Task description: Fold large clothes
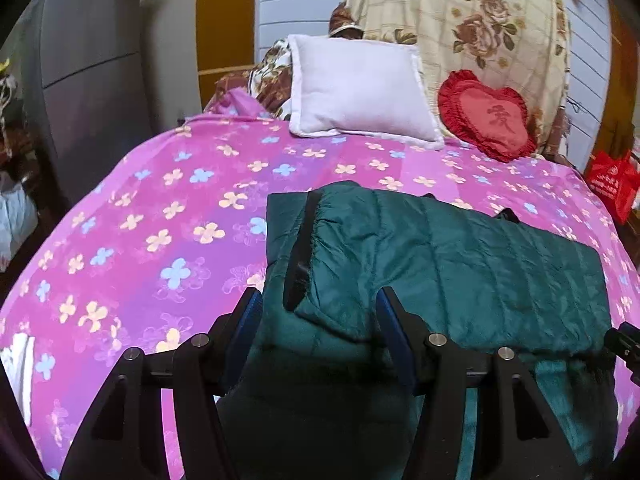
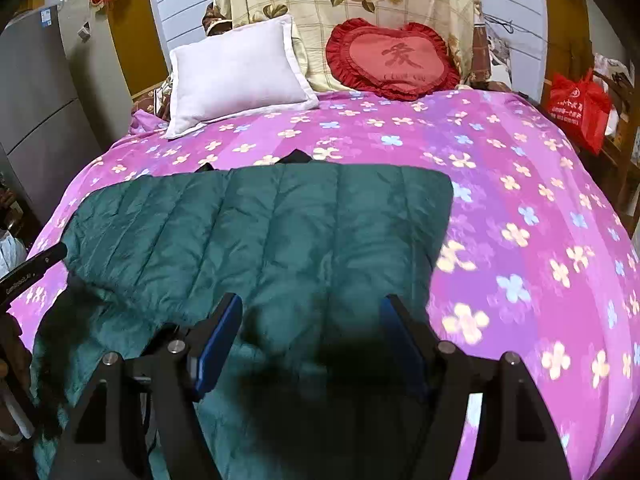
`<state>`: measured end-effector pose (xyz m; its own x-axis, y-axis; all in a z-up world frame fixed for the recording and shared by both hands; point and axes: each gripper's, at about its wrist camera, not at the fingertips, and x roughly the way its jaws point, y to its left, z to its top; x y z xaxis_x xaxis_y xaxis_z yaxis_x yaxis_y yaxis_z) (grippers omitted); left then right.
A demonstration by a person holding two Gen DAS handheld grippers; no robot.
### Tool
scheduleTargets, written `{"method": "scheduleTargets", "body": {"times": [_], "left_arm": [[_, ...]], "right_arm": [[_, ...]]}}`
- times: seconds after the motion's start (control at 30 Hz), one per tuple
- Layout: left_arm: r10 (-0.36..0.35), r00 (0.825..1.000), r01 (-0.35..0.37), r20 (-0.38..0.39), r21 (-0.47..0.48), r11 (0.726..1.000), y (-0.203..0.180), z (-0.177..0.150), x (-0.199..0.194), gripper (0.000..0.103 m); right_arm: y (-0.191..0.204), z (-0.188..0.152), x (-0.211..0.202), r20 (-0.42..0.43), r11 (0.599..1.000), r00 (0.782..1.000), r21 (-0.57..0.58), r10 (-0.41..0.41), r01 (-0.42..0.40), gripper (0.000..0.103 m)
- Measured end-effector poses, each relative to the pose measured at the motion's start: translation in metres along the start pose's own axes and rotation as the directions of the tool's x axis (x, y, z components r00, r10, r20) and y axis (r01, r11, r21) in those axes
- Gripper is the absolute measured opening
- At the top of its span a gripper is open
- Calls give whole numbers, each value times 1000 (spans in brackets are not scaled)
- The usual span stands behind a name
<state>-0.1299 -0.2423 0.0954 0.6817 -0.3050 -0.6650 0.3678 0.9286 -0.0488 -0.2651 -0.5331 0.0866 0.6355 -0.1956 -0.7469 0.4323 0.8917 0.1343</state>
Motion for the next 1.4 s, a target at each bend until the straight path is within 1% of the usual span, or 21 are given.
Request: {"method": "scheduleTargets", "body": {"times": [0.13,0.23,0.4,0.53,0.63,0.8,1.0,1.2,1.3,1.4], "left_arm": [[-5,1000,5,9,33,999,-4,-11,-17,40],[-6,1000,6,6,59,998,-7,-18,-26,40],[6,1000,-8,20,88,996,-8,-26,-45,40],[17,1000,-18,11,88,996,1,-41,-58,40],[26,1000,-25,-6,78,997,10,-55,-63,40],[34,999,-32,-31,71,997,17,-75,-66,40],[21,999,-19,-38,67,998,17,-85,-72,40],[22,999,-20,-36,63,998,17,-94,-78,40],[30,999,-28,-35,72,997,17,-98,-80,40],[23,999,-21,-39,66,998,19,-103,-82,40]], "right_arm": [[3,-14,-12,-11,1000,1000,-5,-1,1,80],[4,-24,-19,-19,1000,1000,-9,-3,3,80],[1,-34,-32,-22,1000,1000,29,3,-2,80],[5,-43,-41,-15,1000,1000,14,-4,5,81],[9,-51,-46,-16,1000,1000,28,4,-4,81],[15,-69,-49,-42,999,999,34,13,-12,81],[25,-86,-59,-52,1000,999,-4,-1,1,81],[30,-100,-69,-53,1000,998,-6,15,-15,81],[32,-104,-69,-52,1000,998,-2,17,-17,82],[32,-108,-67,-63,1000,998,15,28,-27,82]]}}
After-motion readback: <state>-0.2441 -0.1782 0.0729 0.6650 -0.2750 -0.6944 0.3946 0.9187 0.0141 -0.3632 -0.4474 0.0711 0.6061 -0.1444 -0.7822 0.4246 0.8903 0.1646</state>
